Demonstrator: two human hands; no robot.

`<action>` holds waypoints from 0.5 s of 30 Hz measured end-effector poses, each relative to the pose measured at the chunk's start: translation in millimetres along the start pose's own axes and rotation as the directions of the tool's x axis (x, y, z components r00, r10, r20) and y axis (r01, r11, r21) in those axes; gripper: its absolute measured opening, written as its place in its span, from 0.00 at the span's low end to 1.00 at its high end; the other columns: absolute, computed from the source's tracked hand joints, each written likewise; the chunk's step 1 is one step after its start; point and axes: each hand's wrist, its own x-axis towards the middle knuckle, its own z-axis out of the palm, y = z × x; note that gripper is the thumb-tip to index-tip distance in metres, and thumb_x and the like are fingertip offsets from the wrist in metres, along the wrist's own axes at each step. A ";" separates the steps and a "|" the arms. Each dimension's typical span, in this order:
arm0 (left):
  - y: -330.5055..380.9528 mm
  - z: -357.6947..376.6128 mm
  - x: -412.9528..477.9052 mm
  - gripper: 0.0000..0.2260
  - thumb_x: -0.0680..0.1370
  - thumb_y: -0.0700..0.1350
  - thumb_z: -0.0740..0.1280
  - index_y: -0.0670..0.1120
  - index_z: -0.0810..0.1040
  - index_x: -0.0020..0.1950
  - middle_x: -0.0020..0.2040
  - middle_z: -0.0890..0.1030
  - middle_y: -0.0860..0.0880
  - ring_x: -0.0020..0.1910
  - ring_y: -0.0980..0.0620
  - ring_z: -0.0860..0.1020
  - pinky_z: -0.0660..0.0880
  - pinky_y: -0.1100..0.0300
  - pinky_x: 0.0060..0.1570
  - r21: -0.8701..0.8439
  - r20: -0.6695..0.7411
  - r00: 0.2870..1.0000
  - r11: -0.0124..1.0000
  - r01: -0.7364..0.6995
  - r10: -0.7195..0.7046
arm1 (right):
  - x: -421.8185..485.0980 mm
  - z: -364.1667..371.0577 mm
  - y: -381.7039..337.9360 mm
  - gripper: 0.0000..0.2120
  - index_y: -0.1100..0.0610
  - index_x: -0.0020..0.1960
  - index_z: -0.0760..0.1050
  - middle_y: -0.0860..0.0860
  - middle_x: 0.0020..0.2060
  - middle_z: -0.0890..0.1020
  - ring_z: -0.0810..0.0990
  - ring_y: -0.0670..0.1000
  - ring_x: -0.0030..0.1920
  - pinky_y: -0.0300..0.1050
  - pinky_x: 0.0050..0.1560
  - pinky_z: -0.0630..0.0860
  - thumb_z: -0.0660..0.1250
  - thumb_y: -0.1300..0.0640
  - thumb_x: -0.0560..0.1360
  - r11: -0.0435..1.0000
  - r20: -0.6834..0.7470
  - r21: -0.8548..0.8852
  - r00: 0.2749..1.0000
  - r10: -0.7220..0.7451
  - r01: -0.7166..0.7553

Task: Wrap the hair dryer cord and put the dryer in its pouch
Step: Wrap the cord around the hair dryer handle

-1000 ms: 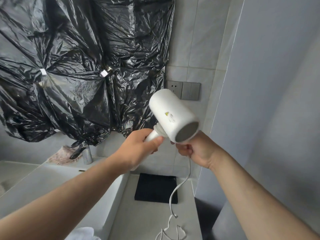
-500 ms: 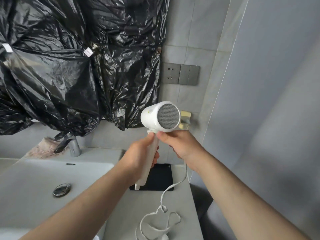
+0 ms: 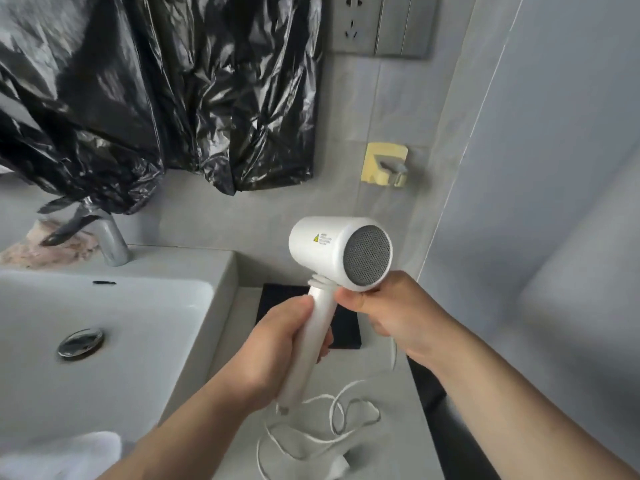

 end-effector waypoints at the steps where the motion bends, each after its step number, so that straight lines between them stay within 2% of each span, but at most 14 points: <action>1: -11.3 0.4 -0.5 0.23 0.75 0.55 0.58 0.34 0.75 0.51 0.36 0.79 0.44 0.35 0.48 0.75 0.73 0.53 0.39 0.058 -0.023 0.999 0.998 -0.039 0.040 | 0.9 1.5 16.8 0.07 0.55 0.38 0.80 0.43 0.25 0.68 0.62 0.42 0.23 0.35 0.25 0.59 0.71 0.59 0.75 1.000 -0.006 -0.010 1.000 0.004 -0.004; 4: -41.4 2.2 -6.3 0.13 0.75 0.53 0.68 0.48 0.72 0.55 0.36 0.80 0.48 0.33 0.52 0.75 0.75 0.57 0.36 0.176 -0.108 0.978 0.972 -0.159 0.179 | 0.1 6.6 56.8 0.07 0.57 0.39 0.81 0.46 0.26 0.61 0.57 0.46 0.25 0.39 0.26 0.54 0.73 0.53 0.71 0.999 -0.013 0.020 1.000 -0.026 0.027; 6: -60.6 1.7 -12.7 0.16 0.71 0.47 0.73 0.54 0.71 0.55 0.39 0.81 0.49 0.34 0.53 0.76 0.75 0.58 0.36 0.234 -0.051 0.960 0.938 -0.257 0.276 | -5.2 10.5 75.1 0.06 0.51 0.35 0.80 0.46 0.26 0.58 0.54 0.46 0.25 0.39 0.25 0.53 0.72 0.52 0.69 0.994 -0.015 0.093 0.998 -0.059 0.060; 8: -77.1 -0.7 -20.2 0.19 0.68 0.42 0.73 0.58 0.73 0.54 0.44 0.83 0.49 0.36 0.53 0.78 0.76 0.57 0.37 0.252 -0.028 0.938 0.910 -0.328 0.346 | -13.0 13.0 91.1 0.07 0.48 0.32 0.79 0.46 0.27 0.56 0.53 0.46 0.26 0.37 0.23 0.52 0.71 0.51 0.69 0.986 -0.027 0.147 0.997 -0.077 0.080; 11: -91.5 2.7 -37.7 0.20 0.68 0.42 0.72 0.63 0.75 0.53 0.46 0.84 0.51 0.39 0.51 0.80 0.79 0.51 0.39 0.312 -0.022 0.909 0.867 -0.389 0.416 | -32.1 20.3 109.0 0.07 0.50 0.33 0.79 0.50 0.29 0.54 0.51 0.47 0.28 0.38 0.24 0.50 0.70 0.52 0.69 0.974 -0.044 0.194 0.993 -0.107 0.113; 15: -99.0 14.0 -83.4 0.20 0.68 0.42 0.72 0.65 0.77 0.52 0.47 0.84 0.52 0.40 0.49 0.81 0.81 0.43 0.42 0.314 -0.026 0.872 0.832 -0.458 0.490 | -76.0 35.2 113.6 0.07 0.51 0.33 0.79 0.47 0.27 0.55 0.51 0.46 0.27 0.39 0.25 0.49 0.70 0.53 0.69 0.952 -0.056 0.258 0.987 -0.153 0.162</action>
